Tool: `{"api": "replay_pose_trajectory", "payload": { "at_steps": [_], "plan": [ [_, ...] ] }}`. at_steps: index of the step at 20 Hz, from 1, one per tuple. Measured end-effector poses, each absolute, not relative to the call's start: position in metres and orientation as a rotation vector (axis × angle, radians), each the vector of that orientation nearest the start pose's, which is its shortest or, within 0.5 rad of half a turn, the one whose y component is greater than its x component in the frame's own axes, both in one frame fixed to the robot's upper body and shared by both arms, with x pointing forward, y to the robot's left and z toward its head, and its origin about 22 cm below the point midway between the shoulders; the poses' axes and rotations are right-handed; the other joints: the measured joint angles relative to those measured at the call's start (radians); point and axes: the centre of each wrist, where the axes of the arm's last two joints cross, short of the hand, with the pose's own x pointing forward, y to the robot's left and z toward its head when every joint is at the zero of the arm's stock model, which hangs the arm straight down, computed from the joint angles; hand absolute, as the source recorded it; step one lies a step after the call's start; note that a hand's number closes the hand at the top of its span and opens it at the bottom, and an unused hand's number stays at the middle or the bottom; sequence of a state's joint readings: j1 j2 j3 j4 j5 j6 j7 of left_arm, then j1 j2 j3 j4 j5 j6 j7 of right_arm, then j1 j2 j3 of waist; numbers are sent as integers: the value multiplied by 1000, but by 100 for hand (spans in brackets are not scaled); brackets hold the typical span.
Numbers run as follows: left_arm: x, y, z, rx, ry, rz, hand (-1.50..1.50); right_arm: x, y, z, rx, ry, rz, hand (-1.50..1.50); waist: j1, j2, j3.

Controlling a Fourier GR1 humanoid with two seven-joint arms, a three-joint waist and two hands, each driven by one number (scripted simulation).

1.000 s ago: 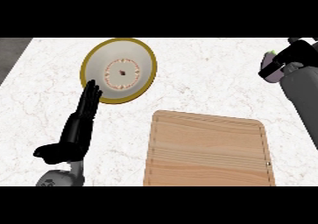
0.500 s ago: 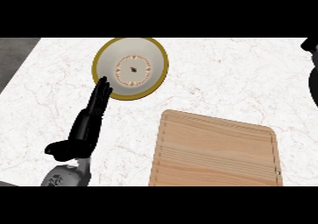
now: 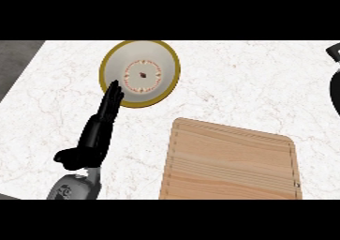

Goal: Pick the eggplant from the cutting board and place it in the pot

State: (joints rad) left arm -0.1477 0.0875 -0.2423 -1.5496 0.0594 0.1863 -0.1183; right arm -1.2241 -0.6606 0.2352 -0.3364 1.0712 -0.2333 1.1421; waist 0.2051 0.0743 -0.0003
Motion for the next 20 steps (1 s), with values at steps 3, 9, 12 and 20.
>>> {"api": "replay_pose_trajectory", "payload": {
  "at_steps": [3, 9, 12, 20],
  "plan": [
    [266, 177, 26, -59, -1777, -115, 0, 456, -346, 228, -1877, -380, 68, 150, -11, -3, 1],
    [266, 182, 24, -33, -1765, -91, 0, 456, -354, 221, -1899, -314, 42, 150, -43, -15, 2],
    [265, 186, 23, -22, -1760, -70, 0, 455, -360, 216, -1905, -286, 32, 150, -60, -21, 2],
    [259, 198, 16, 18, -1745, -39, 0, 445, -383, 196, -1881, -255, -6, 150, -100, -34, 3]
  ]
}}
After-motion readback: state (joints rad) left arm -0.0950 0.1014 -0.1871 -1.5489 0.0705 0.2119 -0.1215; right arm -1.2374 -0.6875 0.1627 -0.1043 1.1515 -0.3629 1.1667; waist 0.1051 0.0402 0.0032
